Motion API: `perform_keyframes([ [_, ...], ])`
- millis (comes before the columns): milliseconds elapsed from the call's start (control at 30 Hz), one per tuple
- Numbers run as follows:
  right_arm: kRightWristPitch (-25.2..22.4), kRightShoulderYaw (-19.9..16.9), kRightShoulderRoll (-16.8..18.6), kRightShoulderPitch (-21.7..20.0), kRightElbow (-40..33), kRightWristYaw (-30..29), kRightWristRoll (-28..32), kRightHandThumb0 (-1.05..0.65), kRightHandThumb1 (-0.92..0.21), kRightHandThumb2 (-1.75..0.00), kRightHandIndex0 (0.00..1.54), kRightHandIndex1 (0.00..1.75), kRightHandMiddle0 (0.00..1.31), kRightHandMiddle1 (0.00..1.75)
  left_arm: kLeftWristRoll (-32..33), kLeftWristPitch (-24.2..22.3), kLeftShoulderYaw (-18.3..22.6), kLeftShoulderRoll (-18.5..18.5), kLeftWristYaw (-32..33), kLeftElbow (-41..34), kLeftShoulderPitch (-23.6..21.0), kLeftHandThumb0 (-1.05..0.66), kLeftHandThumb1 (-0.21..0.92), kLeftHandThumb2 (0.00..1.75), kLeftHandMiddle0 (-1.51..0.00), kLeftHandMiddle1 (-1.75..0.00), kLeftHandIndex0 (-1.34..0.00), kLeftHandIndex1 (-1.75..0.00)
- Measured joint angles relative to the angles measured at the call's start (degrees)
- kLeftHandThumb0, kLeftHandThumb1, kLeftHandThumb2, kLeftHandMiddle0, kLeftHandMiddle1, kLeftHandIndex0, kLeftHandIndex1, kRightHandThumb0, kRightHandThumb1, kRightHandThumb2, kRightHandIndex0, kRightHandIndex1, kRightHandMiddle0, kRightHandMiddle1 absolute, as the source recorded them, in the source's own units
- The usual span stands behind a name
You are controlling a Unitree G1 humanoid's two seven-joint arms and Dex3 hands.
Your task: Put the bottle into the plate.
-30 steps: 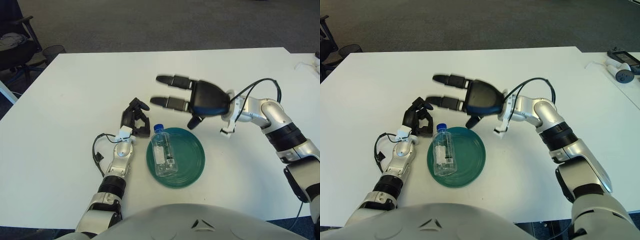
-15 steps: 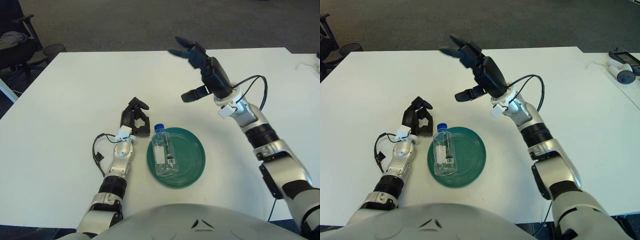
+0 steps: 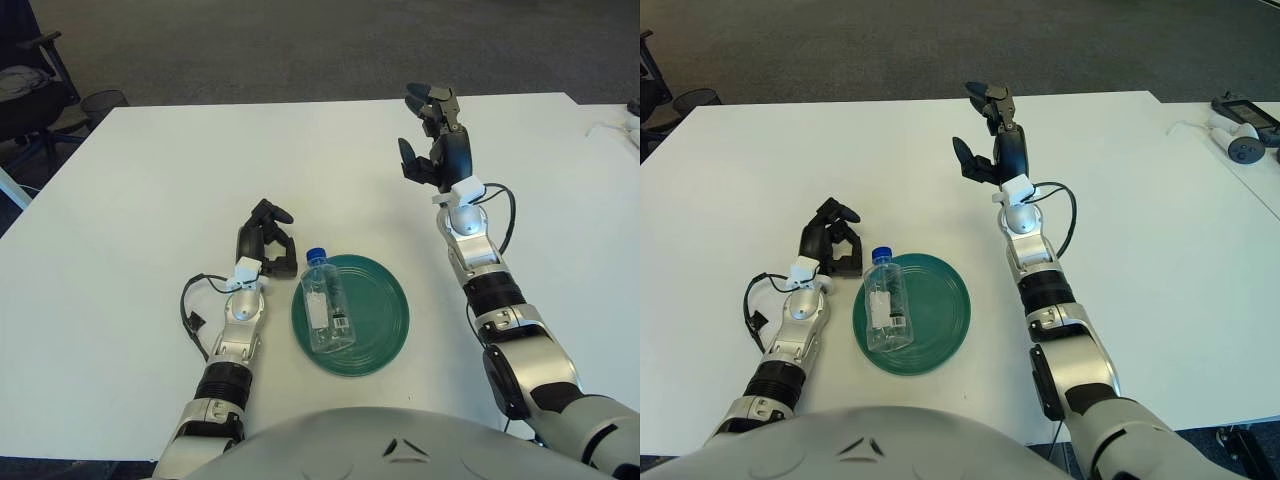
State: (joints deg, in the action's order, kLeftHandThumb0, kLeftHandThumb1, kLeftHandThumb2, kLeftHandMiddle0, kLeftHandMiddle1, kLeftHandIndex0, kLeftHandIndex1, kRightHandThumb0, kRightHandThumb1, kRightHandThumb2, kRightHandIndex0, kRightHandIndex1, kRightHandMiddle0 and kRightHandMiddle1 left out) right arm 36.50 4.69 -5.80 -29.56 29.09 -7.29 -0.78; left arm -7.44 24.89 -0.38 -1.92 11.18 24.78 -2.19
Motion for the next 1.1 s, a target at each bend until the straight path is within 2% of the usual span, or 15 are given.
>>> perform_keyframes([
  [333,0.2,-1.4,3.6,3.1,0.4,1.4,-0.1,-0.45,-0.73,-0.87,0.11,0.80,0.00,1.12,-0.2,-0.3,-0.1,-0.3,0.0,-0.5,0.4,0.00,-0.04,1.71,-0.88,-1.70,-0.66,-1.75],
  [633,0.2,-3.2,3.9,4.4,0.4,1.4,-0.4,-0.44,-0.72,-0.88,0.10,0.80,0.00,1.13,-0.3,-1.3,-0.2,-0.3,0.5,-1.8,1.1,0.00,-0.04,1.71,-0.89,-1.68,-0.66,-1.75],
  [1100,0.2,-3.6,4.5,4.4,0.4,1.9,-1.0,-0.44,-0.72,-0.88,0.11,0.80,0.00,1.13,0.2,-1.4,-0.4,0.0,0.4,-2.1,1.5,0.00,-0.05,1.71,-0.90,-1.68,-0.67,-1.75],
])
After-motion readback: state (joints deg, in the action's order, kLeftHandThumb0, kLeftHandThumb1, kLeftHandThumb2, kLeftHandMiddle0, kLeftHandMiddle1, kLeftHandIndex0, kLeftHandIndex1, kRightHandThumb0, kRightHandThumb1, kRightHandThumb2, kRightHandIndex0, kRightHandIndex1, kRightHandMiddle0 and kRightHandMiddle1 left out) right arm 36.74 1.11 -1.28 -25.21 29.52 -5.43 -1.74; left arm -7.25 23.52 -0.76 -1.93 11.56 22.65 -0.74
